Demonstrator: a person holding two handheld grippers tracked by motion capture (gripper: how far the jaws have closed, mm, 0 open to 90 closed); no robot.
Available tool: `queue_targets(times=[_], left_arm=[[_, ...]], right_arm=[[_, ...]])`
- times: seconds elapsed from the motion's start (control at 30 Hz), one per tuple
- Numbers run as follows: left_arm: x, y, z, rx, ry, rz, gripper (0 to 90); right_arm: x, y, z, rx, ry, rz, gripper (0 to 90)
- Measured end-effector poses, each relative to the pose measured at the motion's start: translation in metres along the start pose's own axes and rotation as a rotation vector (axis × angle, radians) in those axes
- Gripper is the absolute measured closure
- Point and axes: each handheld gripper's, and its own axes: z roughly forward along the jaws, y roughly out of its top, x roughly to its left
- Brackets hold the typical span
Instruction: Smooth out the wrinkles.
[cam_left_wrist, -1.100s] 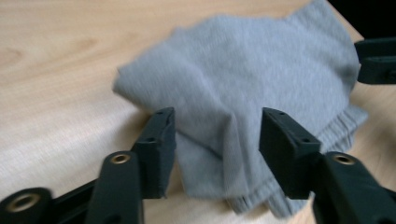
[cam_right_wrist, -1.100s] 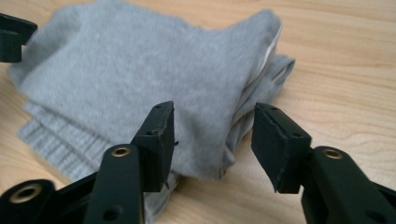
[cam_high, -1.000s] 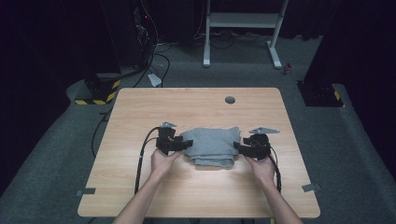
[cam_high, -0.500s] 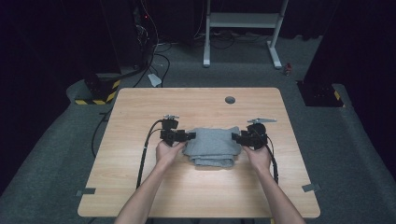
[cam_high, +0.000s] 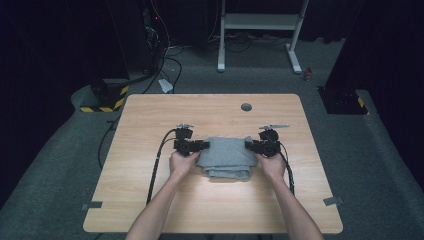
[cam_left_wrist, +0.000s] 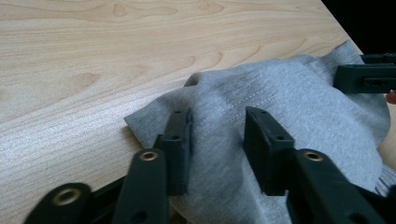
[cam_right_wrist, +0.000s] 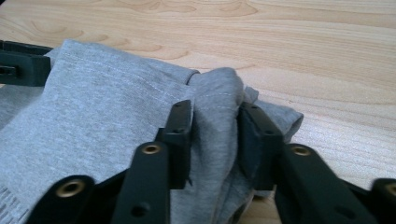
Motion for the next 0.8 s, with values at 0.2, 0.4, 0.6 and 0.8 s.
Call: queue_targets(times=[0.2,0.4,0.6,0.8], left_arm=[[-0.003,0.0,-0.005,-0.011,-0.01,0.034,79.5],[-0.003,-0.001,-0.011,-0.013,-0.02,0.054,81.8],[-0.007,0.0,-0.02,-0.014,-0.023,0.079,80.4],[-0.009,0.0,-0.027,-0.027,-0.031,0.085,81.0]], right_arm=[[0.003,0.001,-0.008,-0.029,0.0,-0.028,81.3],[0.006,0.0,-0.008,-0.024,0.009,-0.058,83.6],[0.01,-0.001,-0.014,-0.041,0.008,-0.074,84.0],[0.013,0.001,-0.019,-0.053,0.018,-0.086,84.3]])
